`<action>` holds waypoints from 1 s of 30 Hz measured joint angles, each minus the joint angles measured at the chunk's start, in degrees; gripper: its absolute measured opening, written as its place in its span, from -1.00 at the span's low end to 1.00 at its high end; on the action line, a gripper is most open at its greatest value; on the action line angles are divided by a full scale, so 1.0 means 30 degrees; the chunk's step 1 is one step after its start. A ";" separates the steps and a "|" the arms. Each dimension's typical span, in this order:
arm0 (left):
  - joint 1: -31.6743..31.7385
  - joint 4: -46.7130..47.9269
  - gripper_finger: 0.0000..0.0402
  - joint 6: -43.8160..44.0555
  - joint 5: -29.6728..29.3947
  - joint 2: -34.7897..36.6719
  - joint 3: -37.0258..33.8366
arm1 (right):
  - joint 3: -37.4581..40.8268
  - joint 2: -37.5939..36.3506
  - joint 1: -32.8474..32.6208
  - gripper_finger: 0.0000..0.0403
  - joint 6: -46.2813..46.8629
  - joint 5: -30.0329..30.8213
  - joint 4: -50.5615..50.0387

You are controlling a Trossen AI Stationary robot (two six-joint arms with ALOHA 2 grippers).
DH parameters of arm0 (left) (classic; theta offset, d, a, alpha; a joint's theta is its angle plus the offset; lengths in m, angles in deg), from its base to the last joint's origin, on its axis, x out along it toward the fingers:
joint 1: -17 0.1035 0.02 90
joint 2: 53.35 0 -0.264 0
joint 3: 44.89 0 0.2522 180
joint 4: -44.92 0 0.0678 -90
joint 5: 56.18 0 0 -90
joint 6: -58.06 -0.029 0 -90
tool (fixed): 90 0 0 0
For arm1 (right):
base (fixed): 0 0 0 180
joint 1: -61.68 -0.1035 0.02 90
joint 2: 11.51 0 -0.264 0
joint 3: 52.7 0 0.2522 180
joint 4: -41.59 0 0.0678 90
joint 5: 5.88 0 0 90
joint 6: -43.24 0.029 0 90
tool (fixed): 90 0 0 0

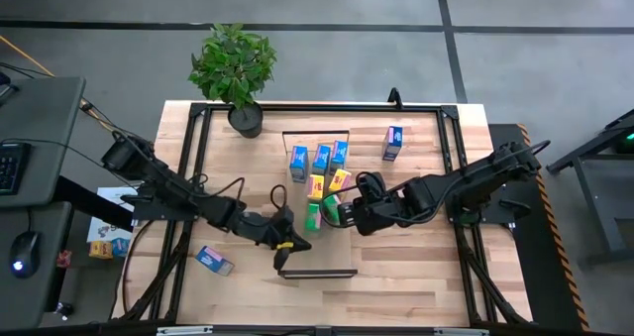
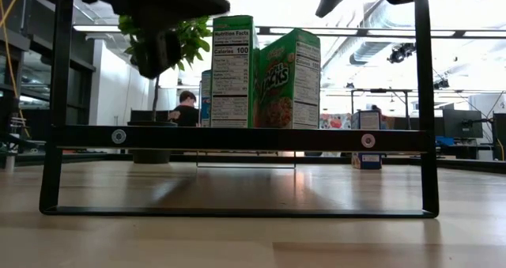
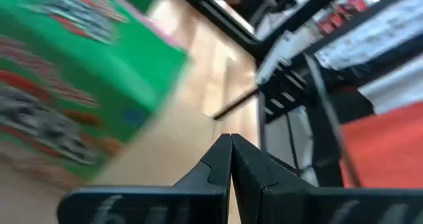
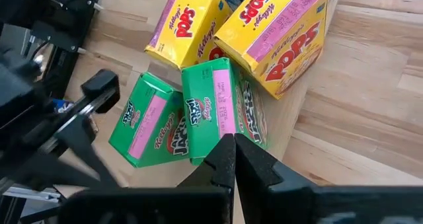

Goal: Stack cereal on shelf
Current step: Adjust the green cereal boxes, then adjust the yellow cereal box

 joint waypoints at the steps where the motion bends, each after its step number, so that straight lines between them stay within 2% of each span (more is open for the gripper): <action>1: 0.0158 0.0228 -1.00 0.0153 -0.0134 0.0000 0.0000 | 0.0000 0.0000 0.0000 -1.00 0.0000 0.0003 -0.0024; 18: 0.2068 0.0583 -1.00 -0.0198 -0.0233 0.0015 0.0000 | 0.0000 0.0000 0.0338 -1.00 0.0558 0.0281 -0.0361; 24: 0.2371 0.0533 -1.00 -0.1053 0.1726 0.0289 -0.0015 | 0.0000 -0.0007 0.1522 -1.00 0.0902 0.0392 -0.2884; 30: 0.2775 0.1890 -1.00 -0.2670 0.2193 0.1977 -0.0022 | 0.0000 -0.0007 0.3384 -1.00 -0.3361 -0.1404 -0.4072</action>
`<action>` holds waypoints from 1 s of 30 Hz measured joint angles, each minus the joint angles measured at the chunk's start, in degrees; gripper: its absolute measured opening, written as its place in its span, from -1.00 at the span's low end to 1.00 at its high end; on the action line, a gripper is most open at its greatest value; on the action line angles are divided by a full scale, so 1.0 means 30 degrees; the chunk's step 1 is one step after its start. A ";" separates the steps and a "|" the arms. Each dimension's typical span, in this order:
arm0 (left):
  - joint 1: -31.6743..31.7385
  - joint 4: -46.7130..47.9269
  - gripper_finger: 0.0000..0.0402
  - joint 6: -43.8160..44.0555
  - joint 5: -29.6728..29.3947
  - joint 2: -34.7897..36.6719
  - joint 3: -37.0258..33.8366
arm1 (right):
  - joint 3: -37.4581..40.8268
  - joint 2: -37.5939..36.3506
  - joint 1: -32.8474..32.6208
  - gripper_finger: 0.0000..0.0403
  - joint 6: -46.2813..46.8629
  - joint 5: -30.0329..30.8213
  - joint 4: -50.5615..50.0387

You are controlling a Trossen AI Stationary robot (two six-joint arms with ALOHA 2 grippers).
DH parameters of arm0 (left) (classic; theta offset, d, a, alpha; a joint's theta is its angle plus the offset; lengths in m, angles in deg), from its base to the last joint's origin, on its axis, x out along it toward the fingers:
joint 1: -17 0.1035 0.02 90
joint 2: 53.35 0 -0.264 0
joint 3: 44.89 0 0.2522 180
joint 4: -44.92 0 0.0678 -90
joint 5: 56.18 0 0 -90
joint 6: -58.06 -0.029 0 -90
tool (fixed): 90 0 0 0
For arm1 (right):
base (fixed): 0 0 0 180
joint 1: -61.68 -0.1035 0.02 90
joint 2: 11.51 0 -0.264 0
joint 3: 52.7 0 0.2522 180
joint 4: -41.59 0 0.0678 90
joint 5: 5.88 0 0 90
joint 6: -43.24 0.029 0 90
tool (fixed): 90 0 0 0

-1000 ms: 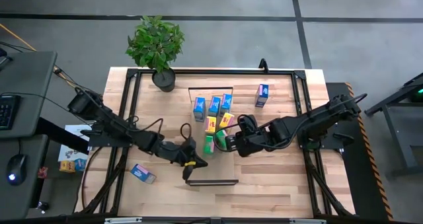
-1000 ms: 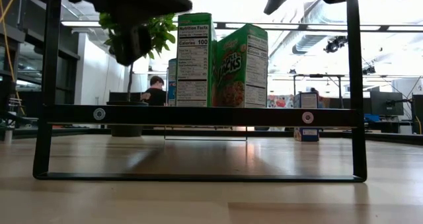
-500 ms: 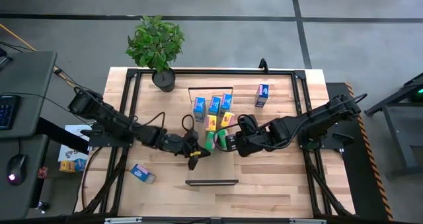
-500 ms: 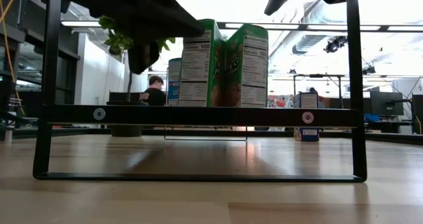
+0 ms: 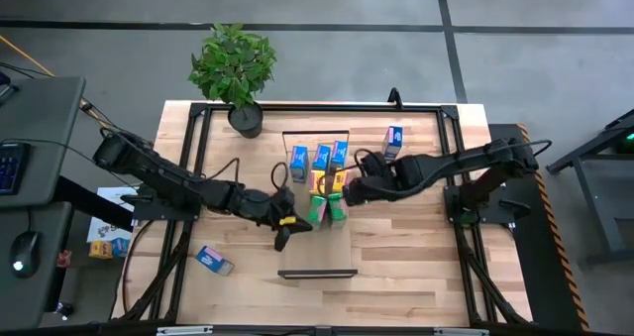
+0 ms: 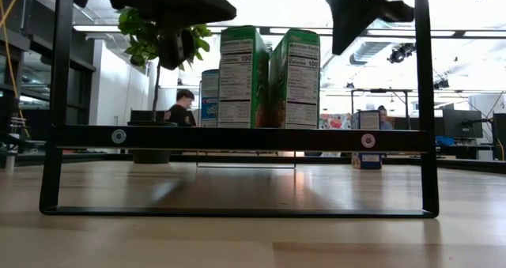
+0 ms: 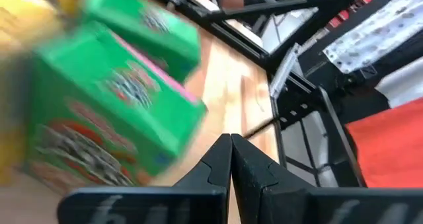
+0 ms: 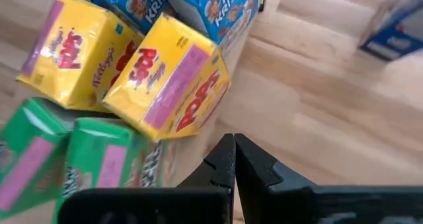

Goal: Stack cereal on shelf
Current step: Adjust the yellow cereal box

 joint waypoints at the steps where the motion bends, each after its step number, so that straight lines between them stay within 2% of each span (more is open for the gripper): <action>1: 0.0163 0.0191 -1.00 -0.0242 0.0013 0.0264 0.0000 | 0.0000 0.0000 0.0292 -1.00 -0.0703 -0.0239 0.0067; 7: 0.0751 0.1604 -1.00 -0.1573 0.0917 0.2577 -0.0007 | 0.0000 0.0000 0.1784 -1.00 -0.4727 -0.2528 0.0215; 9: 0.0872 0.2943 -1.00 -0.1707 -0.0015 0.3561 0.0031 | 0.0000 0.0000 0.2119 -1.00 -0.5640 -0.2693 0.0220; 13: 0.1256 0.7824 -1.00 -0.1003 -0.3329 0.5076 0.0022 | 0.0003 0.0116 0.2785 -1.00 -0.7050 -0.2758 0.0274; 15: 0.1645 0.9376 -1.00 -0.1059 -0.3836 0.5291 -0.0162 | 0.0010 0.0270 0.3027 -1.00 -0.7929 -0.2832 0.0351; 22: 0.2864 0.9326 -1.00 -0.1310 -0.2696 0.4163 -0.0692 | 0.0015 0.0824 0.3736 -1.00 -1.0138 -0.3326 0.1511; 30: 0.3863 0.6518 -1.00 -0.2164 -0.2379 0.2254 -0.0694 | 0.0015 0.0867 0.4406 -1.00 -1.0628 -0.3592 0.2458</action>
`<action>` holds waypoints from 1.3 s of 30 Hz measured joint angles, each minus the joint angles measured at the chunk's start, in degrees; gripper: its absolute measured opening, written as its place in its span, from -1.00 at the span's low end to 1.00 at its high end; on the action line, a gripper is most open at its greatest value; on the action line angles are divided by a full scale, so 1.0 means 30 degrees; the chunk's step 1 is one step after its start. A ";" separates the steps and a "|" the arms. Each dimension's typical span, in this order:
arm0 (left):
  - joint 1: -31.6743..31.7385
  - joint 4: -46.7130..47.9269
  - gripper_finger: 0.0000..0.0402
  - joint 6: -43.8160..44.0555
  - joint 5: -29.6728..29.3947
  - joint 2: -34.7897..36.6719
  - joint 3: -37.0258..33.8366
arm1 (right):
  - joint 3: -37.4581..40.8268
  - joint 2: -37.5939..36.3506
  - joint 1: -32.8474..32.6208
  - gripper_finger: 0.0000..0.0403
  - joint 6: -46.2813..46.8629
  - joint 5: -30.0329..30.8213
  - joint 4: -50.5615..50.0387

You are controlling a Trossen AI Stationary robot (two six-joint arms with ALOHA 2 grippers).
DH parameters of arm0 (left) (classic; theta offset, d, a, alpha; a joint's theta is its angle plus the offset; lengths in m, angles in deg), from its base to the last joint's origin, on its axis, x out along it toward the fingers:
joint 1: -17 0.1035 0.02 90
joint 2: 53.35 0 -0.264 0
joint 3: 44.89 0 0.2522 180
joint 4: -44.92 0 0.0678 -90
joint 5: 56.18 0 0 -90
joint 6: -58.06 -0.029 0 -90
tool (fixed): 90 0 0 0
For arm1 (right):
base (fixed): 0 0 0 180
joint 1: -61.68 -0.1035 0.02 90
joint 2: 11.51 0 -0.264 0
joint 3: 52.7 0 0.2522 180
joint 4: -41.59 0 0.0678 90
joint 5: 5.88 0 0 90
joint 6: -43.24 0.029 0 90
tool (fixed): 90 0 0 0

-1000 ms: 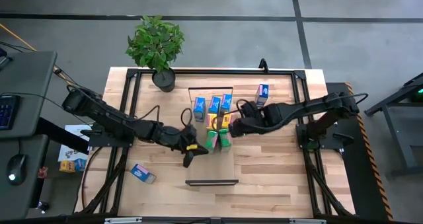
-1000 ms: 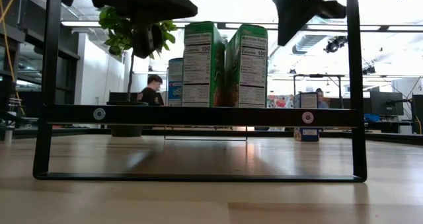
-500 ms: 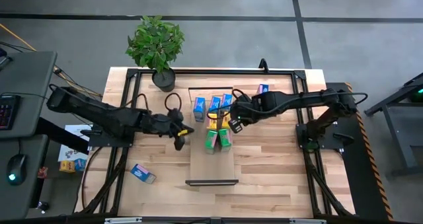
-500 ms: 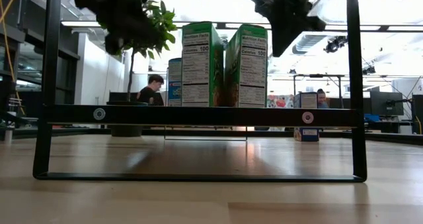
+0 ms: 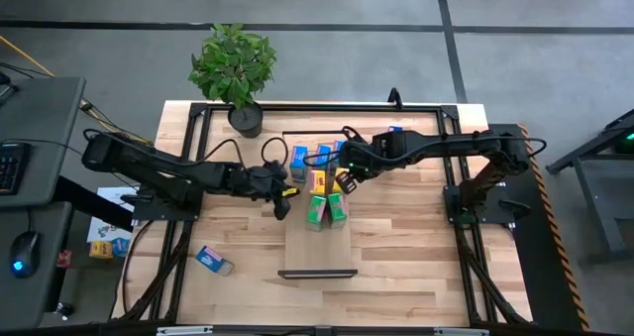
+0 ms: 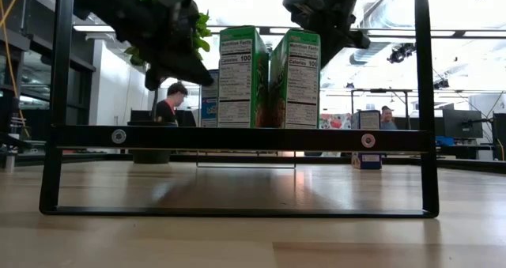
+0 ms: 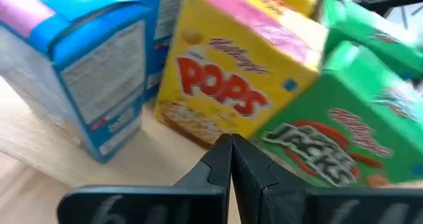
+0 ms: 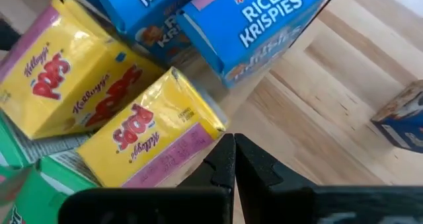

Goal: Stack cereal on shelf
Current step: Adjust the yellow cereal box, then adjust the green cereal box

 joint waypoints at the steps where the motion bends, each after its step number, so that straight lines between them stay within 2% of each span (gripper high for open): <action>1: 0.0153 -0.0221 -1.00 0.0033 0.0020 -0.0191 -0.0005 | 0.0000 0.0000 0.0081 -1.00 -0.0012 -0.0118 0.0092; 12: 0.1287 -0.1397 -1.00 0.0070 0.1162 -0.1349 -0.0005 | 0.0000 -0.0012 0.0195 -1.00 -0.0028 -0.0012 0.1326; 23: 0.1452 -0.0726 -1.00 -0.1212 0.2819 -0.0131 -0.0007 | -0.0007 -0.0270 0.0181 -1.00 -0.0917 0.0245 -0.2248; 26: 0.1433 0.0030 -1.00 -0.1750 0.3919 0.1045 -0.0027 | -0.0002 -0.0309 0.0181 -1.00 -0.1162 0.0338 -0.3764; 31: 0.1372 -0.1110 -1.00 -0.3402 0.6781 0.4406 -0.0020 | 0.0000 -0.1643 0.0495 -1.00 -0.1322 0.1378 -0.4215; 33: 0.1376 -0.1074 -1.00 -0.3895 0.6824 0.5863 -0.0005 | 0.0000 -0.2411 0.0841 -1.00 -0.0825 0.2400 -0.4616; 36: 0.1394 -0.0392 -1.00 -0.4425 0.5863 0.7665 0.0002 | 0.0000 -0.3801 0.1516 -1.00 0.0315 0.3439 -0.5557; 39: 0.1401 0.0219 -1.00 -0.5061 0.4742 0.8855 0.0002 | 0.1144 -0.5778 0.2215 -1.00 0.1680 0.3628 -0.5191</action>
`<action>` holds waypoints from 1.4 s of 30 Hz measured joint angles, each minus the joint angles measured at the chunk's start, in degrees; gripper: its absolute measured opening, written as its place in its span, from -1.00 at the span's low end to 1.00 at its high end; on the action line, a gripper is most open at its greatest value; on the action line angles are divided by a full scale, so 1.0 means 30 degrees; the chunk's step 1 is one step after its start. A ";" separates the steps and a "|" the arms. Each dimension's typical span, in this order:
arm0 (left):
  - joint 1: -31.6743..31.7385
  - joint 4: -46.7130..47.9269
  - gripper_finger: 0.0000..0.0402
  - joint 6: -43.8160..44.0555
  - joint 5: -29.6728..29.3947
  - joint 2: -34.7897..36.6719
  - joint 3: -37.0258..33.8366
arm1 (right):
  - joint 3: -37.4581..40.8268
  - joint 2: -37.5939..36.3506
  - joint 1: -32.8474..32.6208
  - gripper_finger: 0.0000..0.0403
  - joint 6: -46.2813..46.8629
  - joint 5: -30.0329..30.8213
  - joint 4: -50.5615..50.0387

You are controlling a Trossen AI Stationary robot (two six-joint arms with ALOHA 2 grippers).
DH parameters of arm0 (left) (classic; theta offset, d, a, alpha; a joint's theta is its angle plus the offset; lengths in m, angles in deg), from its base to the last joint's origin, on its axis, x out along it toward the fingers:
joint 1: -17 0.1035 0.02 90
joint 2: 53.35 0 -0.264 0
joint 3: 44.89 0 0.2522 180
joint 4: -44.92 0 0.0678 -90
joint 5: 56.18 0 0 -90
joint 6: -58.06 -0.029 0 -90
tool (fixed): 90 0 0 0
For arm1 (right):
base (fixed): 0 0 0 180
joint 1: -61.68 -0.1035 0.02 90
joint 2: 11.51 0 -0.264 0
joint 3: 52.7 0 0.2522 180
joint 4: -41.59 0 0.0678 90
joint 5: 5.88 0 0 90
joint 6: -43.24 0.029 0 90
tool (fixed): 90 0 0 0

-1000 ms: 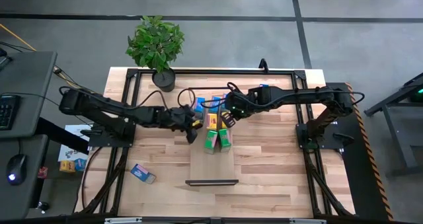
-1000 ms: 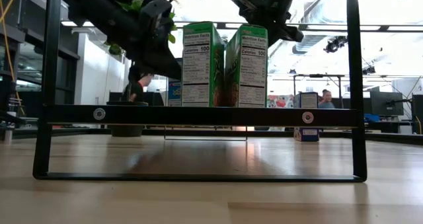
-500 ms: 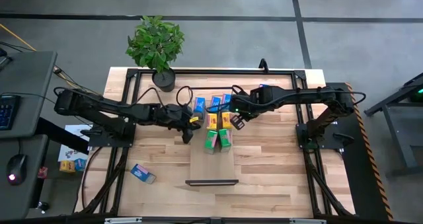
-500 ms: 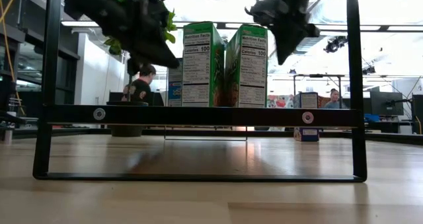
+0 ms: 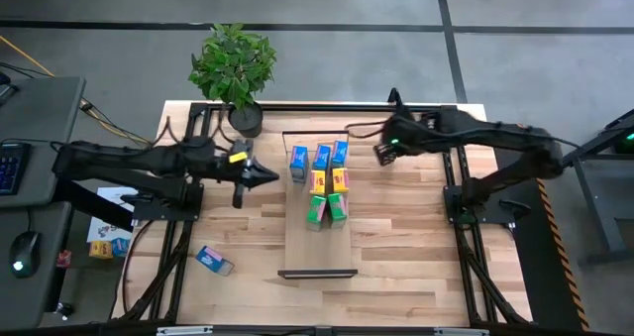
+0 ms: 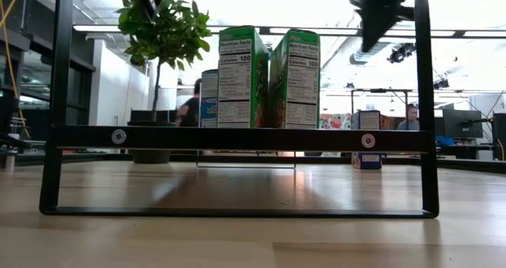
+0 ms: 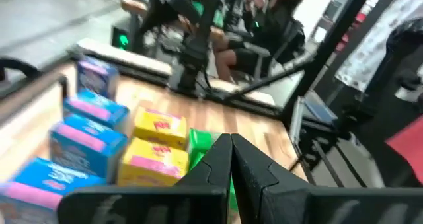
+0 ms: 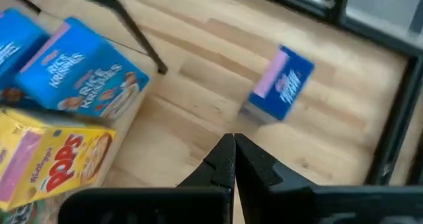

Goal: Stack cereal on shelf
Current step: Adjust the green cereal box

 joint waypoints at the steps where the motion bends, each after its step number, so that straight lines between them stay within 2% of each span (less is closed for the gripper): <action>1: 0.0000 -0.0047 -1.00 -0.0113 -0.0245 0.0225 0.0000 | 0.0883 -0.0847 0.0190 -1.00 0.0473 -0.0214 0.0409; 5: 0.0007 -0.0069 -1.00 -0.0157 -0.0384 0.0639 0.0000 | 0.5126 -0.4488 0.0643 -1.00 0.3241 -0.1150 0.2666; 8: 0.0037 -0.0132 -1.00 -0.0160 -0.0465 0.0522 0.0000 | 0.7551 -0.6699 0.0867 -1.00 0.5844 -0.0414 0.4921; 10: 0.0080 -0.0397 -1.00 0.0166 -0.0838 0.0081 0.0000 | 0.8735 -0.7762 0.0923 -1.00 0.5856 0.0002 0.6989; 13: 0.0058 -0.0242 -1.00 0.1980 -0.0965 -0.0685 -0.0020 | 0.9897 -0.8684 0.0887 -1.00 0.4178 -0.0608 0.9675; 19: -0.1751 0.2312 -1.00 0.6542 0.0024 -0.2982 -0.0026 | 1.0367 -0.8864 0.0880 -1.00 0.1609 -0.1131 1.0431; 24: -0.3534 -0.0194 -1.00 0.8191 0.0140 -0.6190 -0.0022 | 1.0367 -0.8757 0.0880 -1.00 0.0147 -0.0678 1.0869; 31: -0.3378 -0.2951 -1.00 0.9288 -0.0941 -1.0328 -0.0022 | 1.0367 -0.8750 0.0887 -1.00 -0.0007 -0.0026 1.0871; 42: -0.3112 -0.5345 -1.00 0.9699 0.0144 -1.1754 0.0194 | 1.0367 -0.8728 0.0887 -1.00 0.0365 0.0584 1.0863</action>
